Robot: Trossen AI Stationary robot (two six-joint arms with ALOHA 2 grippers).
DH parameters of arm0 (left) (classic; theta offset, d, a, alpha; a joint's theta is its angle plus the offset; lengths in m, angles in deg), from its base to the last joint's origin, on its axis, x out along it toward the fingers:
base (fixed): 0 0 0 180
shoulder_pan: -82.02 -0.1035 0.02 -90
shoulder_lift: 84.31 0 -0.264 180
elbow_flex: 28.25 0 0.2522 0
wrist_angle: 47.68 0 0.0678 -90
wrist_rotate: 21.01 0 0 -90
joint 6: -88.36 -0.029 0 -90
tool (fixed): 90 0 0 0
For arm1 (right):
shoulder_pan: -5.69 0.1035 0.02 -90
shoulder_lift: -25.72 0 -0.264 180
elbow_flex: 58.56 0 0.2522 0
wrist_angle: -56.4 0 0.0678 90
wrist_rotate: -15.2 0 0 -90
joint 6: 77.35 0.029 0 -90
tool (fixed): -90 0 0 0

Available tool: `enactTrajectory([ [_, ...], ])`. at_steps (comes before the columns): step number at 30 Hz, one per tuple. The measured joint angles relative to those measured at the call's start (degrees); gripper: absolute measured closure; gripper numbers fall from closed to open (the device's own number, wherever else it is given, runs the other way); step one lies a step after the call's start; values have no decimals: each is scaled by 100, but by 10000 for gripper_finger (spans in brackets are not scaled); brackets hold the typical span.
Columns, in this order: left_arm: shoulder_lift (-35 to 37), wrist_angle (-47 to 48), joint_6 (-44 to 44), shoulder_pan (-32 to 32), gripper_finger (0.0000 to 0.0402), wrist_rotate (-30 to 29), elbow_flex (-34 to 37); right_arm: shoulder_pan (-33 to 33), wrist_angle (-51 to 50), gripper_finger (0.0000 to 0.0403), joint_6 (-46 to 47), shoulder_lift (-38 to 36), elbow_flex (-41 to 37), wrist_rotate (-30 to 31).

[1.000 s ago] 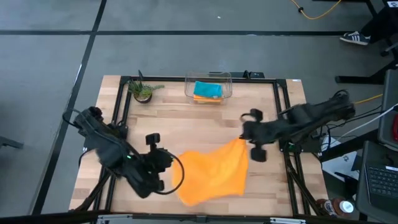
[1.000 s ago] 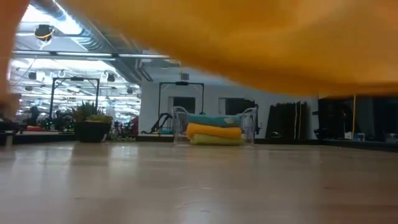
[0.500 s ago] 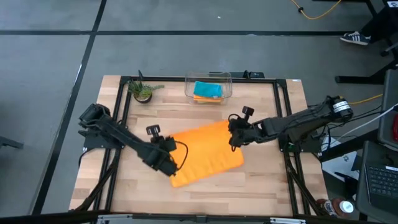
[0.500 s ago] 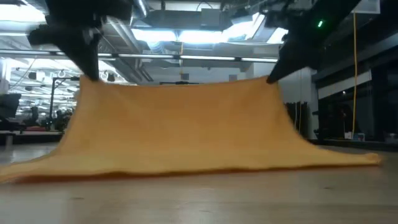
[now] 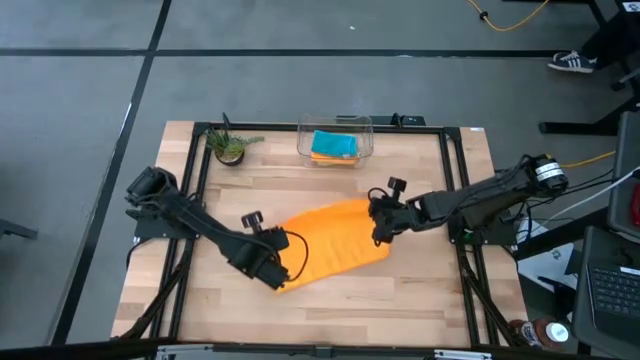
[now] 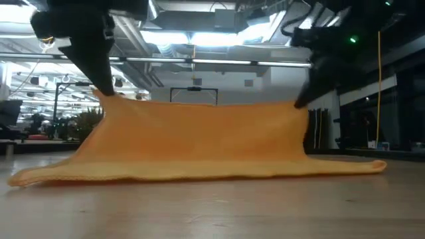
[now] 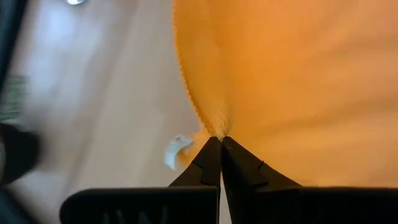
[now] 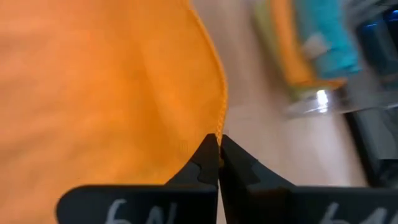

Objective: Fold microfiber towels
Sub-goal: Fold the orange microfiber cloth

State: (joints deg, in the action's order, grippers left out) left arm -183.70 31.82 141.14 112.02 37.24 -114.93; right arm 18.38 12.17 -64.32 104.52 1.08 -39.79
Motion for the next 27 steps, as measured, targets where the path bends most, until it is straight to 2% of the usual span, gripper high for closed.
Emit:
enactTrajectory([
  [8,-152,-1161,247,627,401,-18,-2,541,36,403,672,0,-657,-525],
  [19,-875,-1594,416,905,401,145,0,1412,211,401,1381,0,-735,-1070],
  [23,-1018,-1700,417,905,401,321,0,1536,272,378,1612,0,-735,-1510],
  [27,-1018,-1717,415,898,390,527,0,1571,305,333,1669,0,-735,-1969],
])
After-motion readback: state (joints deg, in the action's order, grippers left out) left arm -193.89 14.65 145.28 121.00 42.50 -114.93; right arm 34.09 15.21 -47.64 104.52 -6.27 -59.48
